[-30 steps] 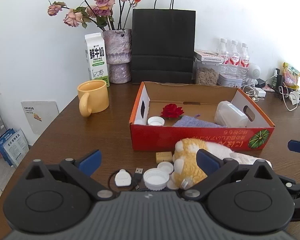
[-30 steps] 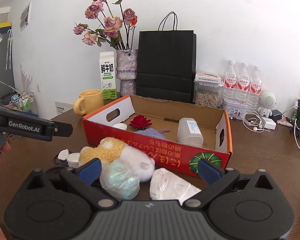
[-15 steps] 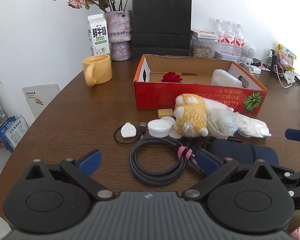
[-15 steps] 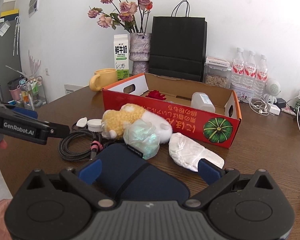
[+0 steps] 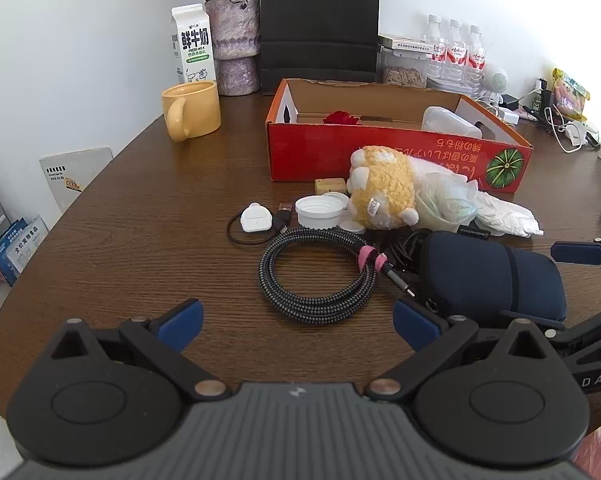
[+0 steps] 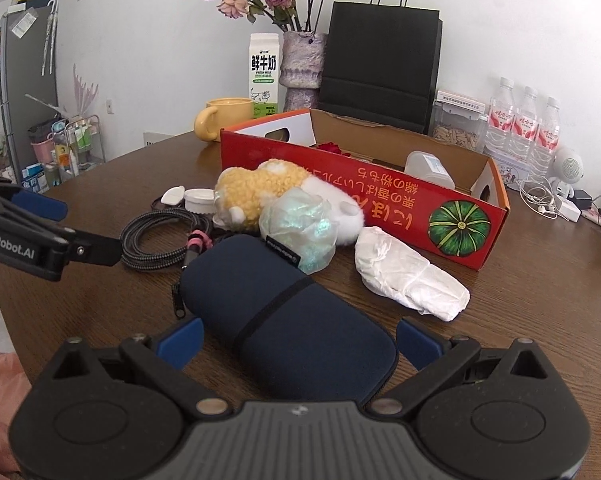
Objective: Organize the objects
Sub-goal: 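Withdraw both tools from the box and move the right gripper to the navy case, then close the right gripper on the navy zippered case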
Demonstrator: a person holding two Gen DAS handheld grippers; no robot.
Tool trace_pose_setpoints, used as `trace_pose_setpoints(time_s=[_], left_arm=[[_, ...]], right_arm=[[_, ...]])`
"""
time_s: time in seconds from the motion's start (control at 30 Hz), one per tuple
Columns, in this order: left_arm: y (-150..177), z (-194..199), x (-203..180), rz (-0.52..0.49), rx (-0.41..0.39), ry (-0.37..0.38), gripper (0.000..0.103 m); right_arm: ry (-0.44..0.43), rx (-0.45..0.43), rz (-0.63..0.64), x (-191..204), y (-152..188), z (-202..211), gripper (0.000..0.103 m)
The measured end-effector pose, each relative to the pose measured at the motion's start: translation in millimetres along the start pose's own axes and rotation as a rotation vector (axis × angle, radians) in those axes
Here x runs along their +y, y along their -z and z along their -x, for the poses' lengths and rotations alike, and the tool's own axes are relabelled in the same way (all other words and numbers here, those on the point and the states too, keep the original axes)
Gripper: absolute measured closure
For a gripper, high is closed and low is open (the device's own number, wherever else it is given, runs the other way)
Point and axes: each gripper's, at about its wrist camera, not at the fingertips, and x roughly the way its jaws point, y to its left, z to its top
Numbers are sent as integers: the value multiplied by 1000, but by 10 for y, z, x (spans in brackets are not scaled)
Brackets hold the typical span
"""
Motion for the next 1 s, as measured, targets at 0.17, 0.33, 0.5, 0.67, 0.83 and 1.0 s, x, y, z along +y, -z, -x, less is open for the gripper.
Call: trace_pose_setpoints(time_s=[0.17,0.33,0.5,0.67,0.83,1.0], left_arm=[[1,-49,35,6,6,-1,0],[-4,-73,59,12,8,-2,0],[8,-71,69,15,11,-4,0],[26,-73,87,19,16,-6,0],[40,-76,87,20,17,-3,0],[38,-114,81,12,24,-1,0]], right_arm=[[-31,1,21,-29,-43,-171,0],[-94,12,-21,-103,-74,-287,0],[-86,50,-29,-49,-40,-293,2],[-37,47,-82,12,74,-187,10],[-12,51,-100,87,131,-94,10],[-59,60,-84,49,89,-135,5]])
